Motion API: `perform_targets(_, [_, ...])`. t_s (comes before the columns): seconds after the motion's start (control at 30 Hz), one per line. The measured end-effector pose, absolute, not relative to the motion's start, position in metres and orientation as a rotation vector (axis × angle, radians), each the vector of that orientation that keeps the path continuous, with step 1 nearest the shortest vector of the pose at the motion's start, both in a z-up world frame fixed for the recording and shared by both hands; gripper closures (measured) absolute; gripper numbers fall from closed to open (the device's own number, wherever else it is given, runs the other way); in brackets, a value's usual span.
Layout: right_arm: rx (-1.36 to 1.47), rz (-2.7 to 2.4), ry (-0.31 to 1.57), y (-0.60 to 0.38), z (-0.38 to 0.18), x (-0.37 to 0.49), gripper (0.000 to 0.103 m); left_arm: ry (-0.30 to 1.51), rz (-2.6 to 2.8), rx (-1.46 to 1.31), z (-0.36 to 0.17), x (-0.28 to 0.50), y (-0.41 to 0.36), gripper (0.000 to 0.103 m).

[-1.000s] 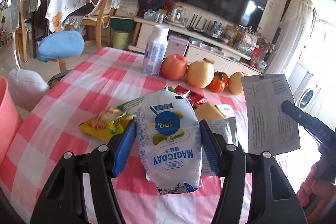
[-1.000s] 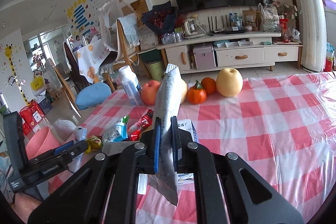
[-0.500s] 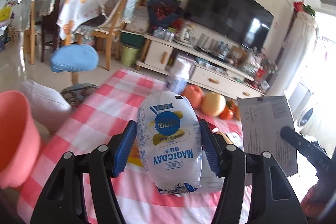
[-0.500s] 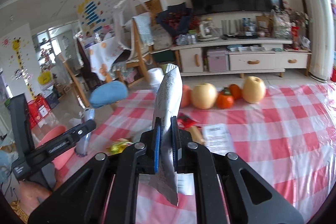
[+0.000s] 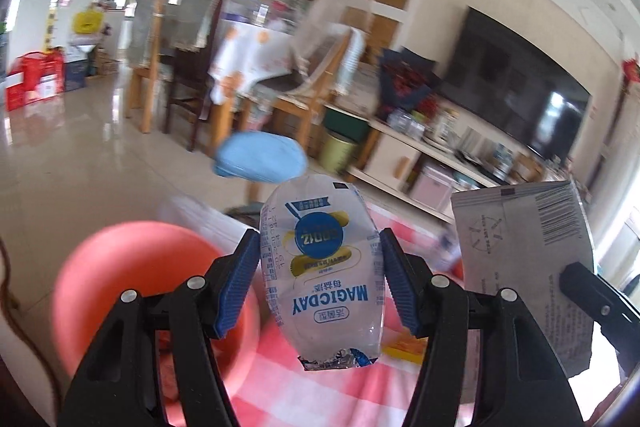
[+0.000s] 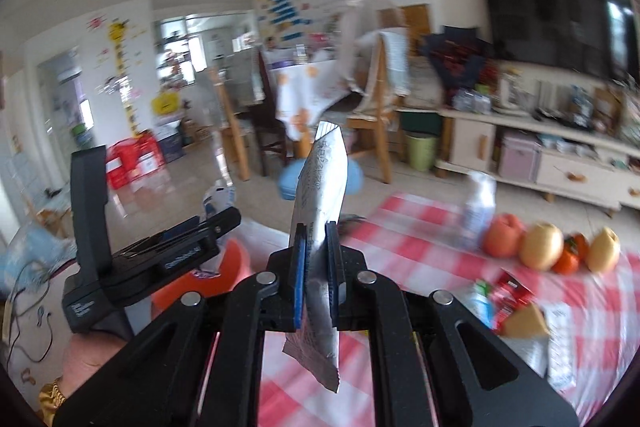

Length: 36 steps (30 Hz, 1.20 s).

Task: Collect trash
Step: 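Carry both bags over the pink bucket and open both tools to release them, then bring both open tools back from the bucket to the table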

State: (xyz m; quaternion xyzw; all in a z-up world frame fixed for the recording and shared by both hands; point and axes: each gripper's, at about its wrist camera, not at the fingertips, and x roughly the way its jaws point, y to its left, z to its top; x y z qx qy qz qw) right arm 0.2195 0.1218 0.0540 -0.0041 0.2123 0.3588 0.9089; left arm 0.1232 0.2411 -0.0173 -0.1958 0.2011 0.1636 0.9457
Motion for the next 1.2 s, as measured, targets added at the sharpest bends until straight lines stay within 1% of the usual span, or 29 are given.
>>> perform_targets(0.27, [-0.067,0.885,0.453,0.221,0.058,0.206,0.093,0.387,0.518,-0.491,-0.024,0.077,0.338,0.041])
perform_targets(0.47, [-0.046,0.952,0.528,0.279,0.039,0.208,0.092,0.387,0.559,-0.58,-0.04,0.057,0.383,0.041])
perform_targets(0.53, [-0.052,0.944,0.554,0.296,0.026,0.21,0.092,0.401,0.552,-0.592,-0.045,0.06,0.389,0.041])
perform_targets(0.57, [-0.053,0.936,0.581,0.302,0.018,0.215,0.09,0.413,0.545,-0.6,-0.049,0.063,0.393,0.041])
perform_targets(0.6, [-0.062,0.931,0.637,0.312,0.003,0.223,0.083,0.425,0.54,-0.605,-0.053,0.065,0.395,0.041])
perform_targets(0.63, [-0.069,0.909,0.673,0.317,-0.007,0.229,0.076,0.442,0.538,-0.607,-0.057,0.067,0.394,0.039])
perform_targets(0.67, [-0.063,0.882,0.707,0.318,-0.017,0.236,0.057,0.466,0.543,-0.603,-0.061,0.071,0.393,0.028])
perform_targets(0.7, [-0.023,0.882,0.74,0.314,-0.026,0.24,0.049,0.494,0.567,-0.589,-0.065,0.074,0.394,0.022])
perform_targets(0.73, [0.027,0.88,0.76,0.308,-0.032,0.243,0.049,0.503,0.589,-0.573,-0.066,0.075,0.394,0.017])
perform_targets(0.77, [0.059,0.857,0.768,0.301,-0.035,0.245,0.047,0.506,0.599,-0.557,-0.066,0.076,0.392,0.016])
perform_targets(0.8, [0.073,0.835,0.767,0.291,-0.037,0.245,0.041,0.508,0.602,-0.548,-0.066,0.079,0.392,0.015])
perform_targets(0.83, [0.085,0.812,0.76,0.283,-0.037,0.245,0.038,0.506,0.613,-0.536,-0.066,0.079,0.39,0.012])
perform_targets(0.9, [0.087,0.773,0.729,0.271,-0.034,0.241,0.028,0.494,0.625,-0.526,-0.065,0.079,0.386,0.012])
perform_targets(0.97, [0.069,0.738,0.701,0.262,-0.03,0.238,0.021,0.493,0.626,-0.516,-0.067,0.081,0.38,0.012])
perform_targets(1.2, [0.008,0.671,0.624,0.222,-0.029,0.225,0.012,0.473,0.53,-0.392,-0.063,0.098,0.342,0.009])
